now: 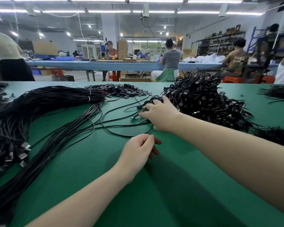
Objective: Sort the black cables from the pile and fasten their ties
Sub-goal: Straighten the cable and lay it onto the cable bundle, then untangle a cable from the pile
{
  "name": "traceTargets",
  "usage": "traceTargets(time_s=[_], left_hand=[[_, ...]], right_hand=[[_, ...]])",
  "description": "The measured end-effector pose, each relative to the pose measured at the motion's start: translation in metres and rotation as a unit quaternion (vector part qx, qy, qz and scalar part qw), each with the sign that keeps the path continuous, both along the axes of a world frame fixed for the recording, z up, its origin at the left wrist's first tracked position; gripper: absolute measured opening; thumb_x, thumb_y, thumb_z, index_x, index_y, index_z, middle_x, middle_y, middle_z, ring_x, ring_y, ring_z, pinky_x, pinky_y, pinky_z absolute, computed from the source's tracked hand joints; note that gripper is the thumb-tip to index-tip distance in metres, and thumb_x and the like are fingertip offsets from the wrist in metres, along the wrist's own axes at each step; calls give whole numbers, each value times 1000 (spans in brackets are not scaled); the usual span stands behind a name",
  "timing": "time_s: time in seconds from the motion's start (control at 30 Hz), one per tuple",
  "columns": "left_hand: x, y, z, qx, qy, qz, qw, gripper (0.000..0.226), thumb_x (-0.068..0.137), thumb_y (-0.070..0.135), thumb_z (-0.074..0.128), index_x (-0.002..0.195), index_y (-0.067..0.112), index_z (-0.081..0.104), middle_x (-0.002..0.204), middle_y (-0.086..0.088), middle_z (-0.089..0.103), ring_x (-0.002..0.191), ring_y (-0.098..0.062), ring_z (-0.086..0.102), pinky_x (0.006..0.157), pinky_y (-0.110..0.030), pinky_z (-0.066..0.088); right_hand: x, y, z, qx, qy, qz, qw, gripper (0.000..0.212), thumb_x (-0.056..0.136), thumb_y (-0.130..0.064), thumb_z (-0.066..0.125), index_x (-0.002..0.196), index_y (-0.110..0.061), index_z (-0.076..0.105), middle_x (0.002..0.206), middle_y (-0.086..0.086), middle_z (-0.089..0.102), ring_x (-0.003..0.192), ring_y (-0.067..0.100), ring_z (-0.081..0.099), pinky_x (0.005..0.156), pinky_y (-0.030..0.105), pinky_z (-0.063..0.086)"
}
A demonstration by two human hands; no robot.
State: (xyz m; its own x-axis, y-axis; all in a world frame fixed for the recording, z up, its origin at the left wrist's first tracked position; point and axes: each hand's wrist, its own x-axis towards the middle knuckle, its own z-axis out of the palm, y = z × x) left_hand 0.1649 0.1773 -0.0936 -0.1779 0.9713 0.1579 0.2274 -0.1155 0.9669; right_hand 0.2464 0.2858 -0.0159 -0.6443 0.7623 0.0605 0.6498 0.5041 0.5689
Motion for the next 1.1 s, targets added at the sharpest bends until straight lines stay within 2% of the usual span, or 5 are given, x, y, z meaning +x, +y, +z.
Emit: traceTargets(time_s=[0.13, 0.27, 0.5, 0.9, 1.1], left_hand=[[0, 1, 0, 1, 1, -5, 1000, 29, 96, 25, 46, 80, 23, 70, 61, 10, 64, 56, -4, 54, 51, -12, 40], [0, 1, -1, -5, 1, -15, 1000, 29, 96, 26, 46, 80, 26, 70, 62, 11, 64, 56, -4, 54, 56, -16, 41], [-2, 1, -5, 3, -8, -20, 1000, 31, 96, 27, 47, 76, 29, 71, 64, 10, 65, 56, -4, 53, 60, -20, 41], [-4, 8, -13, 18, 0, -36, 999, 30, 95, 31, 46, 76, 32, 70, 65, 11, 66, 57, -2, 53, 60, -20, 42], [-3, 9, -12, 16, 23, -21, 999, 28, 93, 31, 47, 79, 27, 70, 64, 11, 66, 57, -1, 55, 59, -17, 43]], right_hand=[[-2, 18, -13, -35, -98, -155, 982, 58, 97, -36, 44, 151, -27, 25, 160, 4, 14, 140, 48, 18, 109, 68, 7], [19, 27, -29, 8, -102, -133, 986, 64, 96, -30, 50, 152, -32, 18, 161, 1, 1, 137, 53, 19, 107, 69, 13], [47, 49, -38, -5, -37, -131, 991, 67, 99, -14, 44, 149, -45, 12, 161, -8, 1, 132, 49, 26, 98, 63, 32], [84, 91, -46, 27, -55, -152, 987, 68, 101, -11, 38, 149, -47, 6, 161, -10, -4, 138, 44, 21, 99, 64, 33], [74, 75, -43, 3, -24, -200, 980, 68, 100, -16, 41, 149, -47, 6, 161, -4, -1, 141, 47, 12, 108, 64, 17]])
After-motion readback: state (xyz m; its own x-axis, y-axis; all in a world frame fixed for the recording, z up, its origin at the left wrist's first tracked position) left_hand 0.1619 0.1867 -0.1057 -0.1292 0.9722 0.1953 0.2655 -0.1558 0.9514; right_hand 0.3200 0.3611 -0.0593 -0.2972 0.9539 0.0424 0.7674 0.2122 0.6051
